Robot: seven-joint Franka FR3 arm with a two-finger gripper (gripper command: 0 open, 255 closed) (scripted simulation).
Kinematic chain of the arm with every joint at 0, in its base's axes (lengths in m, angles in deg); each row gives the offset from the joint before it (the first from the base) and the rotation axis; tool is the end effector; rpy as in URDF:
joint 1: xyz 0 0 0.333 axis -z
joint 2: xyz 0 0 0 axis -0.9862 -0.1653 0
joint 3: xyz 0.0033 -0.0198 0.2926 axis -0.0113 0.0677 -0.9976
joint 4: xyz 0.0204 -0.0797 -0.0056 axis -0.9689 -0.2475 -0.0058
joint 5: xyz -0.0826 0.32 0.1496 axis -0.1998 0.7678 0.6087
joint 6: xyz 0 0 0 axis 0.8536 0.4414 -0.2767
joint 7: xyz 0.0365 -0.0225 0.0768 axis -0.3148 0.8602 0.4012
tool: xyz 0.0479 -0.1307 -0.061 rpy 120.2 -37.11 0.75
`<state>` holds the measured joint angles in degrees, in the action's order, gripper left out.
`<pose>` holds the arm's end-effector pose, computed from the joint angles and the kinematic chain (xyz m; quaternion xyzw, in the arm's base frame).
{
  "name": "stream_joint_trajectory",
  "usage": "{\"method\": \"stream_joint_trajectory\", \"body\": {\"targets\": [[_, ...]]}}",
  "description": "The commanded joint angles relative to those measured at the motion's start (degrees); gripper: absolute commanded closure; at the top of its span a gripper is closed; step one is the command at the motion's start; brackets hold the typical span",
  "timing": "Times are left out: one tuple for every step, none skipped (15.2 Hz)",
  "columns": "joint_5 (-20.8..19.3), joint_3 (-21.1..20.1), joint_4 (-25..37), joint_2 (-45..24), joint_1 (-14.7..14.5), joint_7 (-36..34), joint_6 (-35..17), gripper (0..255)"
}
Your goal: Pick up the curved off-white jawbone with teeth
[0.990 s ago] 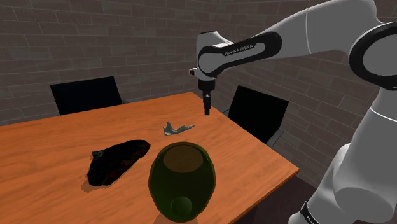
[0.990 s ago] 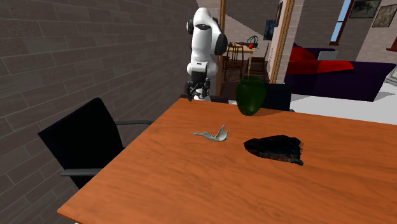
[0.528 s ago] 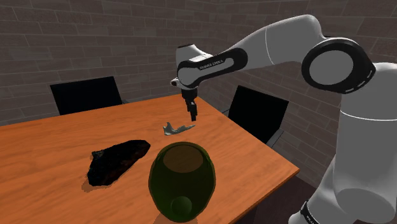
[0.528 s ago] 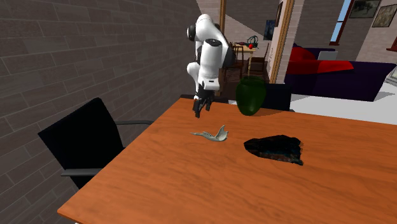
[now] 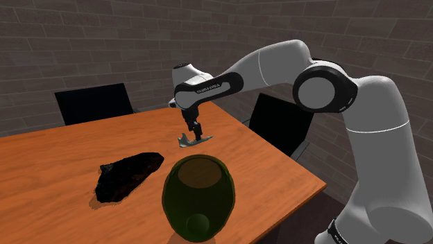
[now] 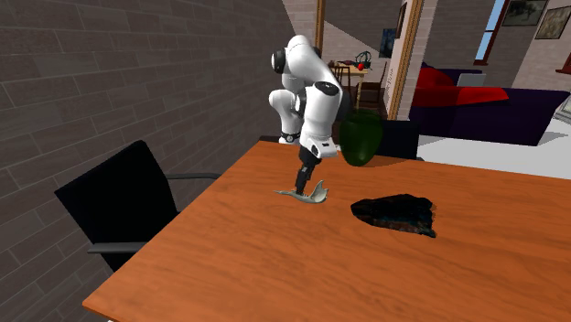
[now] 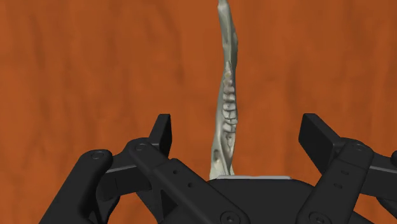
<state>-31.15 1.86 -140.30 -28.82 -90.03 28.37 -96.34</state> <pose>0.6436 0.1183 0.2920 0.7859 0.6127 -0.0718 0.0431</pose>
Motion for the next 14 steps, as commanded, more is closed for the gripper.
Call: {"method": "stream_joint_trajectory", "body": {"targets": [[-0.19, -0.02, -0.17, -0.81, -0.03, 0.18, -0.97, 0], [-0.24, 0.00, -0.45, -1.13, -0.03, 0.08, -1.55, 0], [-0.29, 0.02, -0.74, -1.44, -0.03, -0.01, -2.15, 0], [-0.34, 0.04, -1.01, -1.75, -0.03, -0.11, -2.73, 0], [-0.39, 0.07, -1.27, -2.08, -0.03, -0.20, -3.31, 0], [-0.42, 0.08, -1.43, -2.27, -0.03, -0.25, -3.65, 0], [-0.43, 0.08, -1.42, -2.28, -0.03, -0.26, -3.65, 0], [-0.43, 0.08, -1.64, -2.19, -0.04, -0.29, -3.78, 255], [-0.43, 0.08, -1.60, -2.22, -0.03, -0.27, -3.77, 255], [-0.43, 0.09, -1.59, -2.22, -0.01, -0.25, -3.77, 255], [-0.43, 0.09, -1.60, -2.22, -0.01, -0.25, -3.77, 255], [-0.43, 0.09, -1.59, -2.22, -0.01, -0.25, -3.76, 255], [-0.43, 0.09, -1.60, -2.22, -0.01, -0.25, -3.77, 255], [-0.43, 0.09, -1.60, -2.22, -0.01, -0.25, -3.77, 255]]}}
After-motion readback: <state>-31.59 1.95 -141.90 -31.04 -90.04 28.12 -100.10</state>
